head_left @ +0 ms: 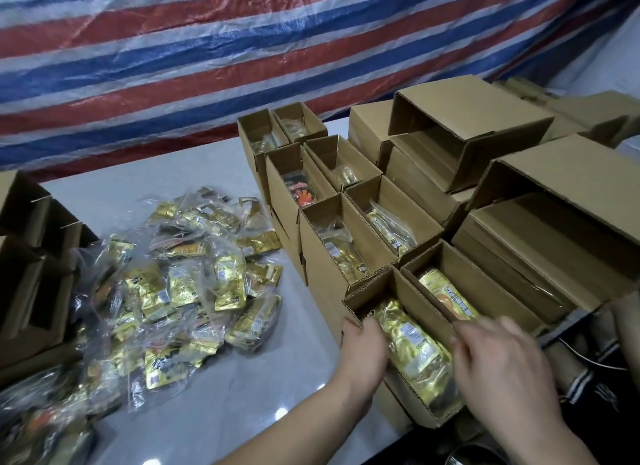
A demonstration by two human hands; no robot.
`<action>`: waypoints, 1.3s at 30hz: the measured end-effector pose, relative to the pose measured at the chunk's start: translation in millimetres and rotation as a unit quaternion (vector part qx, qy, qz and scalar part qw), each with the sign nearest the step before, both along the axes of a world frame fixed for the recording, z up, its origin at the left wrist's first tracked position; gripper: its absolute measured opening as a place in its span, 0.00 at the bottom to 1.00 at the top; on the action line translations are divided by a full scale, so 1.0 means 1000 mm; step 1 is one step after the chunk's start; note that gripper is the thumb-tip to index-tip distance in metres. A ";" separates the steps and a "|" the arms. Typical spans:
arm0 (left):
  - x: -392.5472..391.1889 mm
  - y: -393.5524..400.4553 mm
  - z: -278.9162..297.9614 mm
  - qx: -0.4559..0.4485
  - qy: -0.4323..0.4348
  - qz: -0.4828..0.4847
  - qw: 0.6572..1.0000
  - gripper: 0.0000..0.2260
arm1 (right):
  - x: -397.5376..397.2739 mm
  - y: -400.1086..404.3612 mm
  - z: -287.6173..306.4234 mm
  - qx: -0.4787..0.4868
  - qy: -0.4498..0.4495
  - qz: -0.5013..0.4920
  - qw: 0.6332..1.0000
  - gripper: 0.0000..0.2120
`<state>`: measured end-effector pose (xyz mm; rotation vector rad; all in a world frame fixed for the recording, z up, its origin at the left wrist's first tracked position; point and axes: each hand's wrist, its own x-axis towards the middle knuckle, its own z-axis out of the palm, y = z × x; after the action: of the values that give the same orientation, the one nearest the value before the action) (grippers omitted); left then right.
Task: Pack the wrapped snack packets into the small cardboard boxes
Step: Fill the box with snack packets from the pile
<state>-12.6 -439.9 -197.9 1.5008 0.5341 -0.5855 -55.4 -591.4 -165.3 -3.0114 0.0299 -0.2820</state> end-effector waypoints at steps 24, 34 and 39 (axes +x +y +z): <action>-0.001 0.003 -0.001 -0.020 -0.026 -0.018 0.999 0.29 | 0.048 0.007 -0.009 0.055 0.102 0.021 0.993 0.31; -0.008 0.040 0.001 -0.039 0.021 -0.094 0.995 0.30 | 0.067 0.045 0.008 0.048 0.080 0.056 0.994 0.27; -0.013 0.030 -0.004 0.025 0.033 -0.179 0.983 0.19 | 0.063 0.047 -0.006 0.013 0.105 0.037 0.994 0.26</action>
<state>-25.4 -410.1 -202.2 1.6424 0.3322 -0.9088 7.4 -544.2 -170.8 -2.9933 -0.0583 0.0415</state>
